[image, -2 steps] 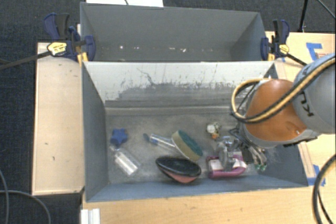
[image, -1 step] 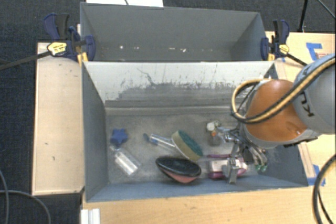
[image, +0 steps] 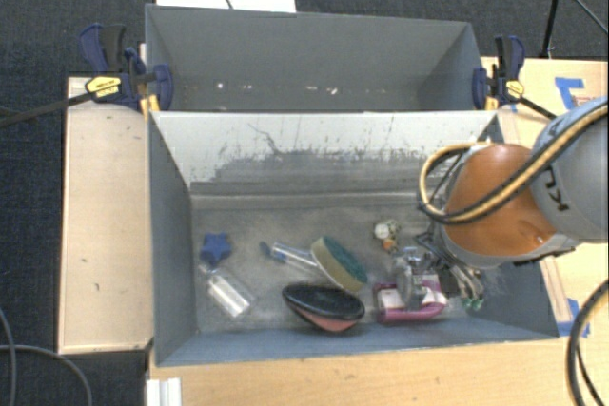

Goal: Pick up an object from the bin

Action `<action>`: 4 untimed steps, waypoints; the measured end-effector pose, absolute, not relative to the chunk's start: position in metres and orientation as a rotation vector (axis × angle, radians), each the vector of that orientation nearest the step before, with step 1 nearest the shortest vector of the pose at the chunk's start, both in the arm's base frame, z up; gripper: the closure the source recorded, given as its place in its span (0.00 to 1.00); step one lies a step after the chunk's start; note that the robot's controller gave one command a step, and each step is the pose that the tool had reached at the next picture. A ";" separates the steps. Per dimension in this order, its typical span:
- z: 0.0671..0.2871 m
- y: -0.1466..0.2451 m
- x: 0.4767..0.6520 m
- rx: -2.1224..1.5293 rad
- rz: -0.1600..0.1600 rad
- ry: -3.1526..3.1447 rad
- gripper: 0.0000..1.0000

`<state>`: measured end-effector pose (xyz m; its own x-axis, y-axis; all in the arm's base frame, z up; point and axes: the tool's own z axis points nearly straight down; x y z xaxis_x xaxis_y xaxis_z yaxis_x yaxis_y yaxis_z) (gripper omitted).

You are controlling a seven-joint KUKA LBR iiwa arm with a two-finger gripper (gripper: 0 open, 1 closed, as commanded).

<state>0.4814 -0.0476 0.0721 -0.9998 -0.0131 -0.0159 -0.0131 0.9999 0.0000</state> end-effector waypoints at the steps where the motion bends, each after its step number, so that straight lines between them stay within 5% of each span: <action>1: 0.167 -0.051 0.507 -0.298 -0.002 3.119 1.00; 2: 0.164 -0.051 0.505 -0.298 0.000 3.126 0.00; 3: 0.074 -0.007 0.482 -0.147 0.001 3.138 0.00; 4: 0.078 -0.008 0.484 -0.148 0.001 3.132 1.00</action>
Offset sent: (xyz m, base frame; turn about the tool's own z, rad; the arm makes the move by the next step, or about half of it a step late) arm 0.0229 -0.0033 0.0913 -0.1778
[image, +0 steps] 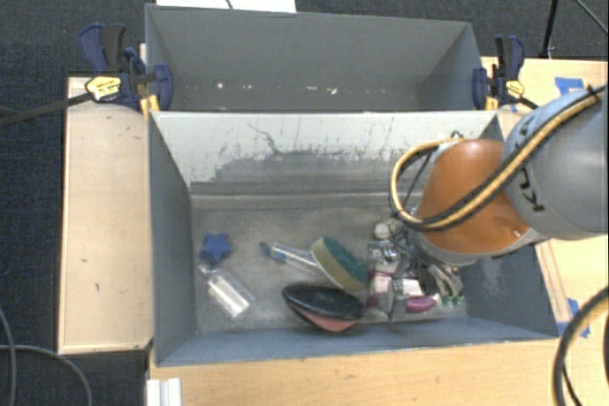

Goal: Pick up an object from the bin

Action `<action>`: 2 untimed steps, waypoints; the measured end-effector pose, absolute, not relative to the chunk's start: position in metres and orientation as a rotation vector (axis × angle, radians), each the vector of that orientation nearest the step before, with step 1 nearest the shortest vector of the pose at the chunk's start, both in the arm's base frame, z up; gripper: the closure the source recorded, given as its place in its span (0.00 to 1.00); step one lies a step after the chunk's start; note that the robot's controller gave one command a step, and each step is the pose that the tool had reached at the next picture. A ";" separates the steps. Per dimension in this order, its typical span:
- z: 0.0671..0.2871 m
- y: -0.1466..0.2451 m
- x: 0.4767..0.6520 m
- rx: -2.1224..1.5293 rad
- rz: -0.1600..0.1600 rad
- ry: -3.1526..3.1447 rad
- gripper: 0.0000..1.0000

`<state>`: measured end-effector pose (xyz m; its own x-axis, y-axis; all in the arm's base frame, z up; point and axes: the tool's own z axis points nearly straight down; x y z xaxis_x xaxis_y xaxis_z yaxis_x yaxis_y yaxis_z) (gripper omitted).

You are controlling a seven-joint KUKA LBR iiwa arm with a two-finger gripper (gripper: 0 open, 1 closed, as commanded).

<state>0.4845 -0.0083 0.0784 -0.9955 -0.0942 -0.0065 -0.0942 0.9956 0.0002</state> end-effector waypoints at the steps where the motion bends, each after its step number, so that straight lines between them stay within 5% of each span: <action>1: 0.121 0.015 0.492 0.049 0.001 3.136 1.00; 2: 0.120 0.014 0.491 0.047 0.000 3.139 0.00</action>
Offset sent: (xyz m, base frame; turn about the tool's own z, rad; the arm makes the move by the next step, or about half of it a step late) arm 0.0060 0.0226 0.0417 0.1261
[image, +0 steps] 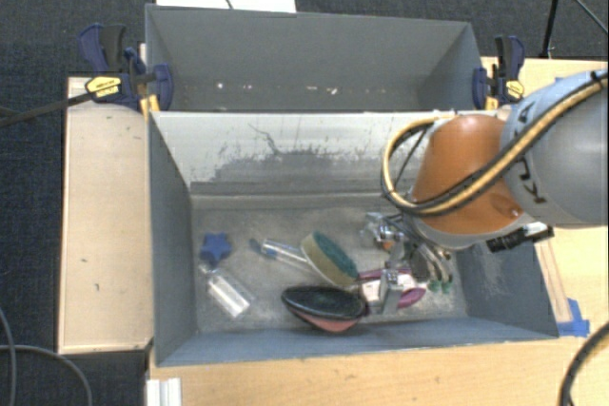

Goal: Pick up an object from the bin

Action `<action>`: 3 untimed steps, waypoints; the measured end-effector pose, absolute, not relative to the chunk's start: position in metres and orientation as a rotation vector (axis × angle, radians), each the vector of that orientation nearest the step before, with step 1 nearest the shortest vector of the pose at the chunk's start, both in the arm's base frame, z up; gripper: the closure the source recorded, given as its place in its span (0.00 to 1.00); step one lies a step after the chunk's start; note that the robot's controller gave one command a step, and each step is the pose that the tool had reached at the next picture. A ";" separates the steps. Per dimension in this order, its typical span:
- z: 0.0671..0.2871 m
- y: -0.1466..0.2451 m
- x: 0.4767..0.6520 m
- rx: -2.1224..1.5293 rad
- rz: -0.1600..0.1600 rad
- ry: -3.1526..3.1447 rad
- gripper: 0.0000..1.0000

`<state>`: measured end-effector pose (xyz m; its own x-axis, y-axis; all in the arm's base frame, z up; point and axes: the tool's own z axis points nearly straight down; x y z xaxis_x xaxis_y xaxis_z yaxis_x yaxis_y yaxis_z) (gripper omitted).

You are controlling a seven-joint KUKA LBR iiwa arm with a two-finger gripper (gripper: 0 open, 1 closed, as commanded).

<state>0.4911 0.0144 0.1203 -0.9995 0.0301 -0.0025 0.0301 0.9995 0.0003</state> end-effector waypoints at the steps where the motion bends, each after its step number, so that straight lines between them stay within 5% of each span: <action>1: 0.069 0.049 0.478 -0.015 0.001 3.132 0.00; 2: 0.111 0.026 0.498 0.223 0.000 3.128 0.00; 3: 0.071 -0.049 0.480 -0.204 -0.004 3.124 0.00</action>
Offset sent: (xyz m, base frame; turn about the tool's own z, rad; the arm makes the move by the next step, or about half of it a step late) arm -0.0149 0.0329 -0.0503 -0.0370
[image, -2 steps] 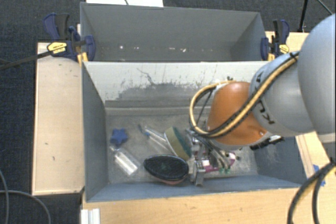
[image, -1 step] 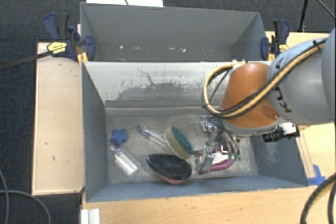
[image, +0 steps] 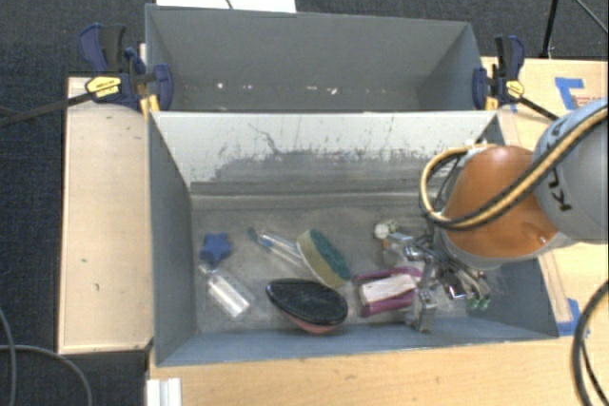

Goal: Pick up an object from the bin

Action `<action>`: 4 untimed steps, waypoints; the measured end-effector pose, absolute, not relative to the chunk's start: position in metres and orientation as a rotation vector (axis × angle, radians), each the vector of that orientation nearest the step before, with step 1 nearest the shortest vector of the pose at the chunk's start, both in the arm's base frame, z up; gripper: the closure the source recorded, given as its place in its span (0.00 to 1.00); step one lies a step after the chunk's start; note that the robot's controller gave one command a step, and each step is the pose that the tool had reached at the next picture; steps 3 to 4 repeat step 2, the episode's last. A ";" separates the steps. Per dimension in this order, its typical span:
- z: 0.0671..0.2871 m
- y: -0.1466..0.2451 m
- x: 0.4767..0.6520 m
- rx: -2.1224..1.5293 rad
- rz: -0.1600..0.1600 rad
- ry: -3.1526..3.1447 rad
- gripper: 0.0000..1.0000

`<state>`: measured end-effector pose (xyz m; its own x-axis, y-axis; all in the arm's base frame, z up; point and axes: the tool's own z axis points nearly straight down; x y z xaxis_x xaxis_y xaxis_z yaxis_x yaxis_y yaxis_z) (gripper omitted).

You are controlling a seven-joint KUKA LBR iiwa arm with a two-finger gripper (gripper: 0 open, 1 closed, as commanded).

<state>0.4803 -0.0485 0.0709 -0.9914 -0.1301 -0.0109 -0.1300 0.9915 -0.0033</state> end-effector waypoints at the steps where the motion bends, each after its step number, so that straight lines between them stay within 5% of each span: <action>1: 0.071 -0.046 0.480 -0.211 -0.001 3.125 1.00; 2: 0.228 -0.058 0.502 -0.088 -0.002 3.129 1.00; 4: 0.228 -0.058 0.502 -0.088 -0.002 3.129 1.00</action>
Offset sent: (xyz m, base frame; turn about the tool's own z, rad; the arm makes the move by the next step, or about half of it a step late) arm 0.0000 0.0000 0.0000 0.0000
